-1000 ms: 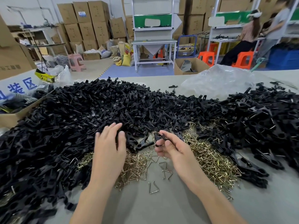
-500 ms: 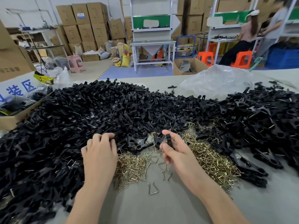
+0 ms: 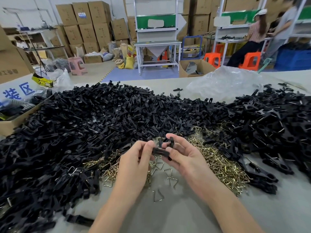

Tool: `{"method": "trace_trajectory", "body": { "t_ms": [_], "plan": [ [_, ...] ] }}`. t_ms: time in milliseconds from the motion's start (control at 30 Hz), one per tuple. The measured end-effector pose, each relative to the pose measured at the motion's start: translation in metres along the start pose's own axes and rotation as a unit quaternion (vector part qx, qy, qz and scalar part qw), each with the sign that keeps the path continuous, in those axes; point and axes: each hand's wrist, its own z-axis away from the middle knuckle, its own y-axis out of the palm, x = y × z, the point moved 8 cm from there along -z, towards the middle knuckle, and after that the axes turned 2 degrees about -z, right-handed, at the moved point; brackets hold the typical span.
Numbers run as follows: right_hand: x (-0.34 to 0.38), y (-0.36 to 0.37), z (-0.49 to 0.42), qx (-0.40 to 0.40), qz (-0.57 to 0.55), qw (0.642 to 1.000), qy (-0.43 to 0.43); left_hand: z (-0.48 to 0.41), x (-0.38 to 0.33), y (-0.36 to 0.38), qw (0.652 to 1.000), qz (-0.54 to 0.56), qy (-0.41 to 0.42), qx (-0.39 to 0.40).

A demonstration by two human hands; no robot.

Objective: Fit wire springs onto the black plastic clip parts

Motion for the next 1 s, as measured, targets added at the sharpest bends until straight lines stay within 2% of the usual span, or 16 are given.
{"method": "trace_trajectory", "body": {
  "t_ms": [167,267,367,500,1000],
  "plan": [
    [0.014,-0.007,-0.001,-0.027,0.002,0.999,-0.046,-0.005,0.007,-0.009,0.998,0.054,-0.039,-0.024],
    [0.022,0.002,0.004,-0.011,0.126,0.987,-0.096,-0.007,0.014,-0.007,0.995,0.066,-0.072,-0.018],
    [0.015,0.015,0.006,0.013,0.2,0.974,-0.107,-0.004,0.015,0.008,0.978,0.18,-0.102,0.024],
    [0.018,0.012,0.006,-0.004,0.198,0.973,-0.116,-0.001,0.01,0.024,0.935,0.323,-0.116,0.092],
    [0.01,0.01,0.006,0.027,0.162,0.984,-0.074,-0.006,0.011,0.017,0.948,0.294,-0.097,0.072]
  ]
}}
